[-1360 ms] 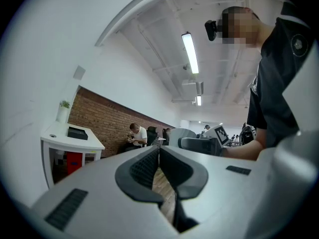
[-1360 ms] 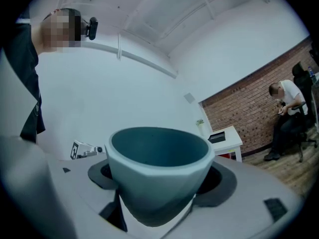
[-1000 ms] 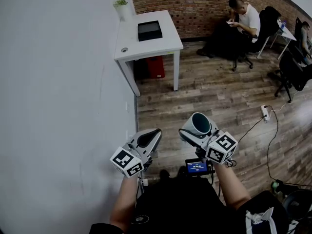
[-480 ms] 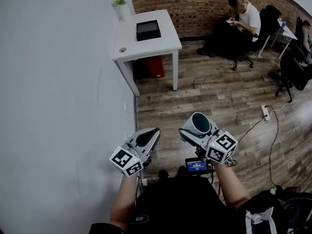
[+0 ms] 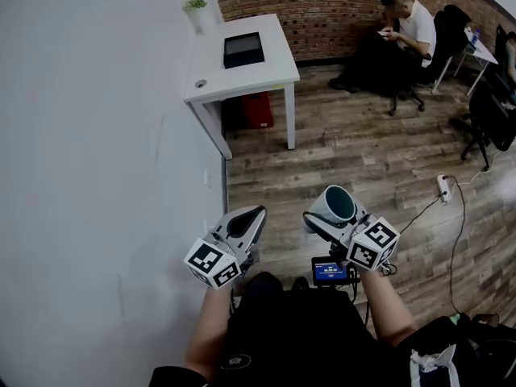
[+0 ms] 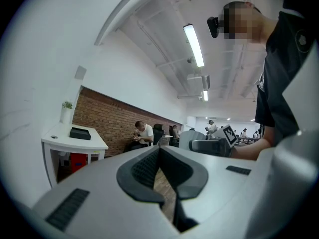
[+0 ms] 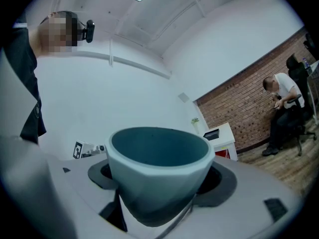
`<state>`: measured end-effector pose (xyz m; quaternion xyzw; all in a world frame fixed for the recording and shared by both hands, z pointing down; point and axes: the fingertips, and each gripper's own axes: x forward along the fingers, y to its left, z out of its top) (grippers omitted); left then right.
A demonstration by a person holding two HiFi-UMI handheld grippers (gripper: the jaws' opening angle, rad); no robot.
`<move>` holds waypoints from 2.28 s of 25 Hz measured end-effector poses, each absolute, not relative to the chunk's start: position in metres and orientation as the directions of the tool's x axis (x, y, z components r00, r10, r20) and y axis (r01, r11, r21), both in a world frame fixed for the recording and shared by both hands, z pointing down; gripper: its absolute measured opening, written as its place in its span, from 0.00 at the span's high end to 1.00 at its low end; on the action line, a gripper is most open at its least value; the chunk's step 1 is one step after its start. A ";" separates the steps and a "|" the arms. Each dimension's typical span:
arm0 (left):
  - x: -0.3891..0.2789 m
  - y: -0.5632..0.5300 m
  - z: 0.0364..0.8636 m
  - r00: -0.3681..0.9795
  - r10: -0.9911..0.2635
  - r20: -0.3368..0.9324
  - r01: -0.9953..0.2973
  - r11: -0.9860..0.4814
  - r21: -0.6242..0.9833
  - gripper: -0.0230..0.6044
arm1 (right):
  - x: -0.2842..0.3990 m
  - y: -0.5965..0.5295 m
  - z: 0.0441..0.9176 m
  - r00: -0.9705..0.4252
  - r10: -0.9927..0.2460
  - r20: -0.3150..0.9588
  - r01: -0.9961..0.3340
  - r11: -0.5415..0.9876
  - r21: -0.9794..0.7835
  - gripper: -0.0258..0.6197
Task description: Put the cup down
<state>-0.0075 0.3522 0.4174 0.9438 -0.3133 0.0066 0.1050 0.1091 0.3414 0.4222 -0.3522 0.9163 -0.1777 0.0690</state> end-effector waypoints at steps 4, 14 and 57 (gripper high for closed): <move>0.000 0.336 0.423 0.806 -0.585 0.091 -0.590 -0.783 0.198 0.95 | 0.120 0.328 0.430 -0.739 -0.673 0.015 -0.623 0.676 -0.394 0.33; -0.002 0.240 0.443 0.811 -0.577 0.092 -0.582 -0.783 0.218 0.95 | 0.126 0.244 0.451 -0.720 -0.691 0.061 -0.651 0.643 -0.404 0.33; -0.056 -0.180 0.447 0.818 -0.568 0.094 -0.572 -0.783 0.245 0.95 | 0.039 -0.209 0.447 -0.787 -0.615 0.050 -0.577 0.703 -0.415 0.33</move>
